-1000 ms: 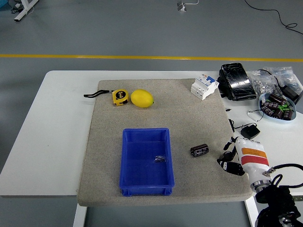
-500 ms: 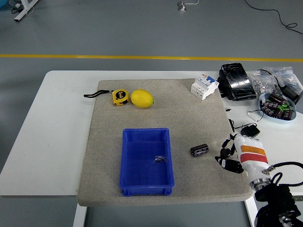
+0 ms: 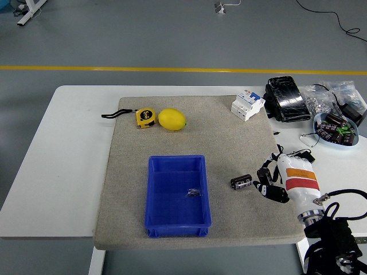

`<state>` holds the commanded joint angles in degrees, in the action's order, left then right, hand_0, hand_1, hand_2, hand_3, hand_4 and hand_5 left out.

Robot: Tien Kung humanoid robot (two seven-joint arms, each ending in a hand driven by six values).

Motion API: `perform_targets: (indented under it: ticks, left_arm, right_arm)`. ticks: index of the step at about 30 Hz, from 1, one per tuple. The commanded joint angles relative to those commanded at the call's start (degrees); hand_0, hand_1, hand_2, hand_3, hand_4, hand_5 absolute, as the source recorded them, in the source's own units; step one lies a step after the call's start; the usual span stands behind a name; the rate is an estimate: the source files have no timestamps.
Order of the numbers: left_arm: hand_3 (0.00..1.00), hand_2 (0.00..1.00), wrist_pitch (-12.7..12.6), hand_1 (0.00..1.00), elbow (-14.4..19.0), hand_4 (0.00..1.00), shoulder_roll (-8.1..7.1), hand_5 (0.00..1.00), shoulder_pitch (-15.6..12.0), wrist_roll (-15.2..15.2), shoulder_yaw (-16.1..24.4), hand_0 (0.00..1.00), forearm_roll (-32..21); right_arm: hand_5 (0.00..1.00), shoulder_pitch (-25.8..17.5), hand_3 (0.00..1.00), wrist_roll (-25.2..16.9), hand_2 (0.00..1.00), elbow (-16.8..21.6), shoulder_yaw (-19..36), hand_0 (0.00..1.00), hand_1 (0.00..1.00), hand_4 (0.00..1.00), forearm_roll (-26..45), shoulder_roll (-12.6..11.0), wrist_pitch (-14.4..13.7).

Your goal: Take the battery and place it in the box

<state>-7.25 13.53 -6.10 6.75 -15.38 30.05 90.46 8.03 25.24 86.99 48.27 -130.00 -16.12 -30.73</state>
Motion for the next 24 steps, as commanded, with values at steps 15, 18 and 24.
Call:
perform_targets:
  ticks: [15, 18, 24]
  left_arm:
    - [0.674, 0.684, 0.02, 0.603, -0.06, 0.722, -0.24, 0.672, 0.17, -0.06, 0.09, 0.717, 0.19]
    - [0.675, 0.681, 0.08, 0.599, -0.08, 0.725, -0.32, 0.676, 0.2, -0.06, 0.2, 0.713, 0.33]
    - [0.672, 0.672, 0.01, 0.593, -0.08, 0.725, -0.55, 0.675, 0.25, 0.02, -0.01, 0.705, 0.02]
  right_arm:
    - [0.036, 5.0, 0.397, 1.11, 0.255, 6.03, -4.98, 0.006, 0.143, 0.88, 0.0, 0.57, 0.33]
    - [0.037, 7.03, 0.397, 1.27, 0.255, 6.77, -7.31, 0.008, 0.143, 0.88, 0.0, 1.03, 0.39]
    - [0.036, 10.96, 0.397, 1.38, 0.255, 6.8, -12.87, 0.006, 0.143, 0.878, 0.0, 3.0, 0.21]
